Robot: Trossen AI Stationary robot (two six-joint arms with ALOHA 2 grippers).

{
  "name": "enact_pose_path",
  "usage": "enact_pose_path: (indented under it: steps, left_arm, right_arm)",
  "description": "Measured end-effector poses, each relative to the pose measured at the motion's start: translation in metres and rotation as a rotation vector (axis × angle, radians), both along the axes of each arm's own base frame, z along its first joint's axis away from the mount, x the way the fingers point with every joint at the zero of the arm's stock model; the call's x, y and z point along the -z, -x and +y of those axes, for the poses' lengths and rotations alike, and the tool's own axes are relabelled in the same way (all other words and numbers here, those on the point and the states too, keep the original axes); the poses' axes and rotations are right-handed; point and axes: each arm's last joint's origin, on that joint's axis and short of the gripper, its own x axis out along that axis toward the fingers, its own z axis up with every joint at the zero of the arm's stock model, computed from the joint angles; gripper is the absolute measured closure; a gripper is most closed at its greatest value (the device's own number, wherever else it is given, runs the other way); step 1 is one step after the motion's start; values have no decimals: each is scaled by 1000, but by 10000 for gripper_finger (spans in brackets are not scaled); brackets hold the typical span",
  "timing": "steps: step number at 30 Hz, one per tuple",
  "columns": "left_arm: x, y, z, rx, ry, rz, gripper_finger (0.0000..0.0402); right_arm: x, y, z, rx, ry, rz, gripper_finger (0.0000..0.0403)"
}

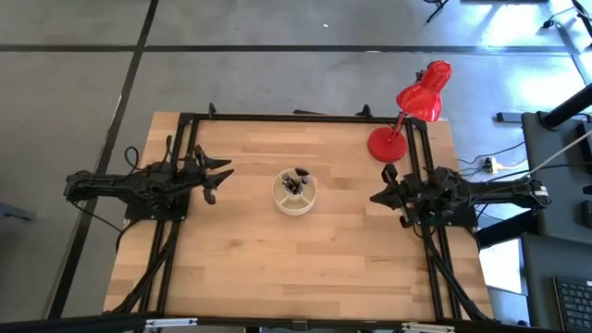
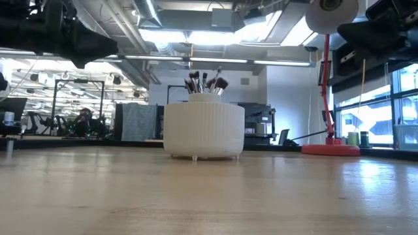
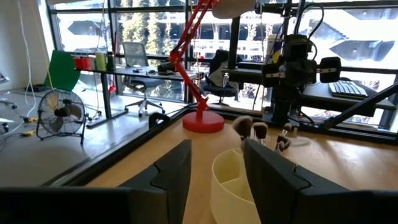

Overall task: Put items in baskets/containers
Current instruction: Return to Home Position

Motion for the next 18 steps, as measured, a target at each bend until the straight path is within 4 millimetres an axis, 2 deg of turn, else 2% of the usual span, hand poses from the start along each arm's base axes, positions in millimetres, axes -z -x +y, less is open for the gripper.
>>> enact_pose_path:
  steps: [11, 18]
  left_arm:
    - [9, 10, -1, 21, 21, 63, 258]
    - [19, 6, -8, 279, -51, 97, 258]
  right_arm:
    - [4, 11, 0, 2, 12, 20, 400]
    - [9, 14, 1, -19, 5, 77, 400]
